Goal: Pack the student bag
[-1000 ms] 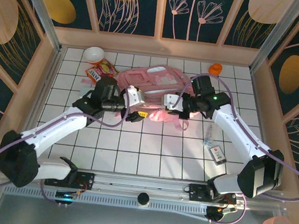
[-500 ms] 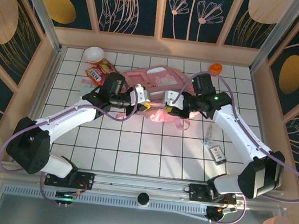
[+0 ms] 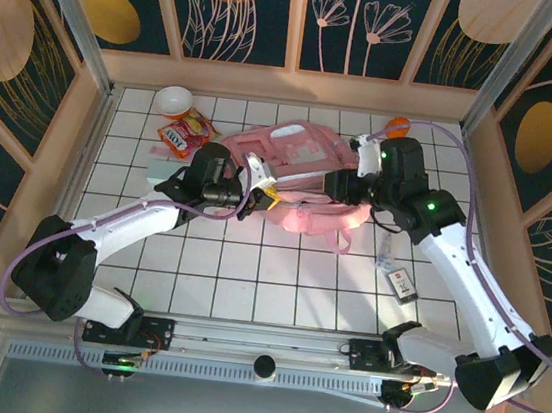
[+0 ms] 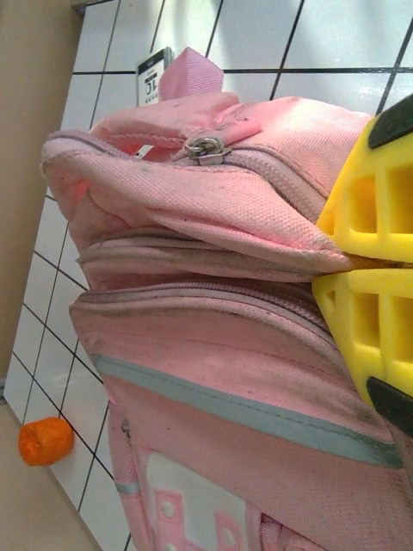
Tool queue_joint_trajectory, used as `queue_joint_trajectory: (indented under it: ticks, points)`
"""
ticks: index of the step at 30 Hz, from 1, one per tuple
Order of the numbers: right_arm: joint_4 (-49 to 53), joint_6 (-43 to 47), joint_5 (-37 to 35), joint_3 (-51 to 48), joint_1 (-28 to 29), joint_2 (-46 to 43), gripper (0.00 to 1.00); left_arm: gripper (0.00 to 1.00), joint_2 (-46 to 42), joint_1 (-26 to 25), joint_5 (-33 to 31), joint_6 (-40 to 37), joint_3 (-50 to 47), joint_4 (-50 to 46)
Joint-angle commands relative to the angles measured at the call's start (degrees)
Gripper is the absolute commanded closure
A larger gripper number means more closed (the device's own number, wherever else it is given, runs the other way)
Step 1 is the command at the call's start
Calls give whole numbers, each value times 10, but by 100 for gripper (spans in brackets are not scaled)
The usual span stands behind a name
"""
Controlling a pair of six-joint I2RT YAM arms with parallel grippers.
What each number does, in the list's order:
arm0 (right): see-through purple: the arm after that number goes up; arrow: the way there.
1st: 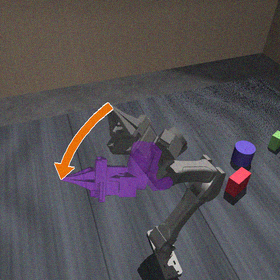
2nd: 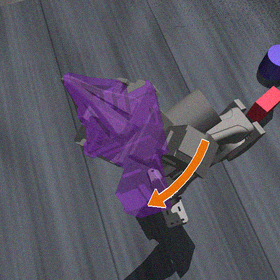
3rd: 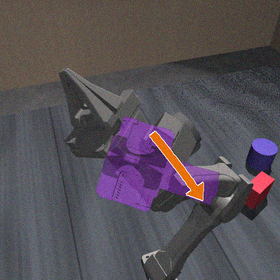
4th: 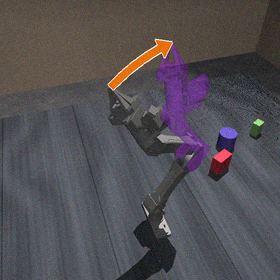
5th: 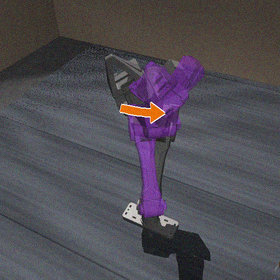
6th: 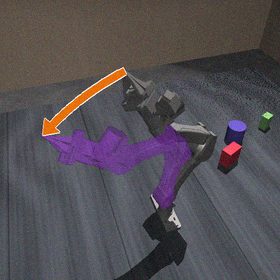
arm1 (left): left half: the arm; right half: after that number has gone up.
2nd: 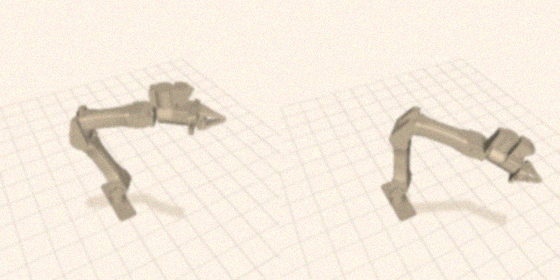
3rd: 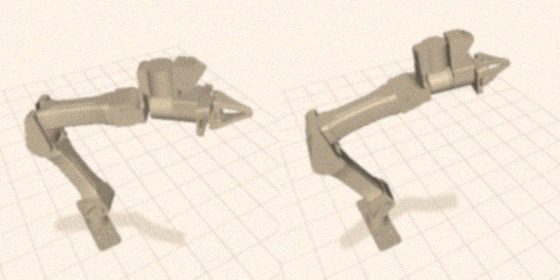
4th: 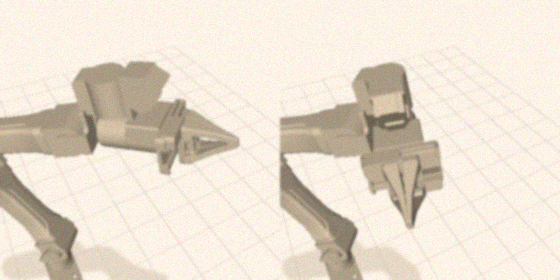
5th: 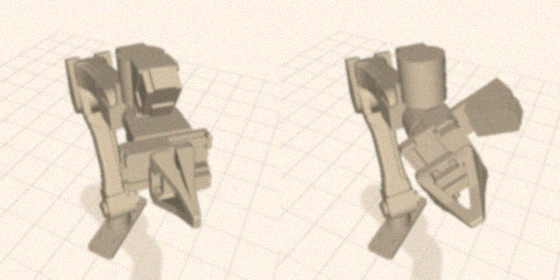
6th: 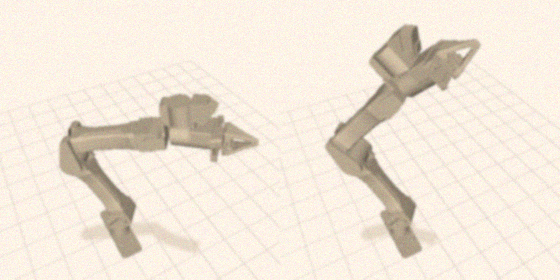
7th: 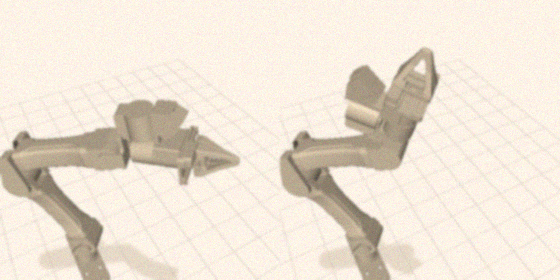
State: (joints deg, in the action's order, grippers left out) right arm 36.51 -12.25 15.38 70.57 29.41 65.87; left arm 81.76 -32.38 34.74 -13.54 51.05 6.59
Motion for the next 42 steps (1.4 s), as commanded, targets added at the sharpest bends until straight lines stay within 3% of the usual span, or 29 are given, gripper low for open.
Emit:
queue_joint_trajectory:
  ticks: [1,4,8,13,20,32,34,37,42]
  points:
    - [23,-229,-71,-20,75,-30,62,100,-6,1,-8,45,35,34]
    - [14,-282,-110,-36,128,-38,62,100,2,1,-2,57,43,33]
    - [31,-293,-155,-45,152,-17,62,100,6,1,6,64,43,33]
    - [10,-261,-187,-49,157,21,59,100,6,1,9,64,63,27]
    - [-53,-238,-166,-61,149,56,59,100,4,1,12,68,66,31]
    - [-74,-227,-156,-55,146,83,80,100,4,1,18,70,67,34]
    - [-67,-235,-173,-55,146,83,79,100,4,1,21,72,66,36]
    - [-53,-253,-211,-54,146,87,68,100,4,1,23,74,66,39]
    - [-49,-272,-264,-59,146,89,68,100,3,1,27,76,67,42]
